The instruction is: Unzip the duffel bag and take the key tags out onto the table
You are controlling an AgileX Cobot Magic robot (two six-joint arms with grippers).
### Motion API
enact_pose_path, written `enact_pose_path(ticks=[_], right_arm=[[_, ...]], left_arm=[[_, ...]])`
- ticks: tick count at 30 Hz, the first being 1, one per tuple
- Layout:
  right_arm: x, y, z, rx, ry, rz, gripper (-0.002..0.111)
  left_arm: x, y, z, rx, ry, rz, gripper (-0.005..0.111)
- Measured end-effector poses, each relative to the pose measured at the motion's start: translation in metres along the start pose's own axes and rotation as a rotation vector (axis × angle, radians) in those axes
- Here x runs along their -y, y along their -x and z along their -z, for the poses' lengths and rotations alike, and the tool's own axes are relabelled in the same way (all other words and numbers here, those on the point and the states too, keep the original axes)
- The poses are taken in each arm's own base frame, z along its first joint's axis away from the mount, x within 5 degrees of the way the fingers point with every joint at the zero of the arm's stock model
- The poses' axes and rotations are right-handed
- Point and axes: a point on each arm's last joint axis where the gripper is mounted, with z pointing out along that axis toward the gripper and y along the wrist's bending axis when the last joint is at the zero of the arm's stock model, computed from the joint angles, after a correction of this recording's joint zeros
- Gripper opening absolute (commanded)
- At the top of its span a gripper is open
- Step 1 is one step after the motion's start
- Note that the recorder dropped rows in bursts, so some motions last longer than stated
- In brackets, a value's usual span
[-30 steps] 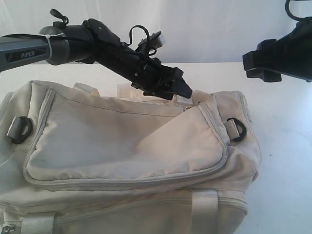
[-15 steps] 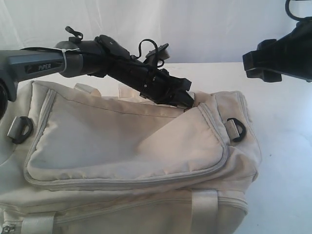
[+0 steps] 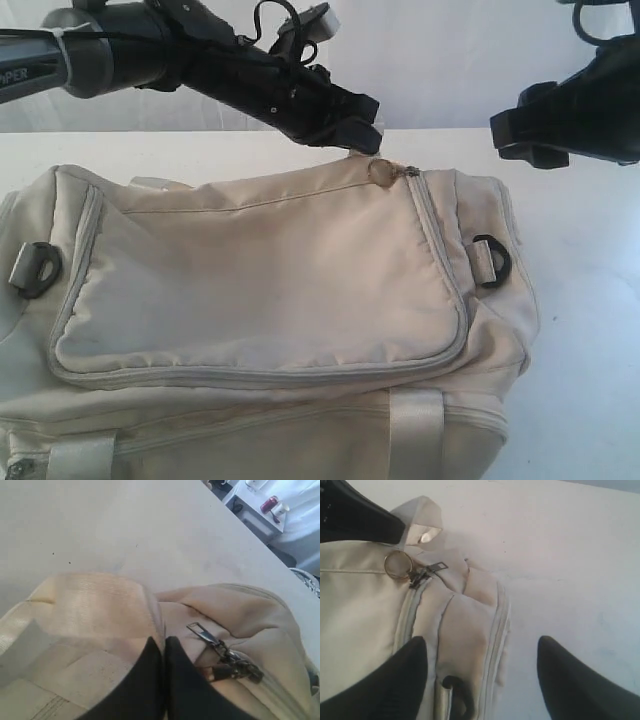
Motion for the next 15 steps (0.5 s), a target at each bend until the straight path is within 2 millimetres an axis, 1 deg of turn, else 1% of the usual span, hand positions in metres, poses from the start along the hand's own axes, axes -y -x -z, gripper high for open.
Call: enact_pose_path(ticks=[5, 11, 15], right_arm=[[-0.011, 0.006, -0.023, 0.039, 0.107, 0.088, 0.059], [-0.040, 0.013, -0.045, 0.152, 0.215, 0.320, 0.059], [-0.060, 0.008, -0.064, 0.142, 0.255, 0.443, 0.060]], left_arm=[[0.004, 0.003, 0.006, 0.002, 0.012, -0.024, 0.000], [0.006, 0.004, 0.009, 0.006, 0.013, -0.030, 0.000], [0.005, 0.004, 0.008, 0.005, 0.013, -0.029, 0.000]])
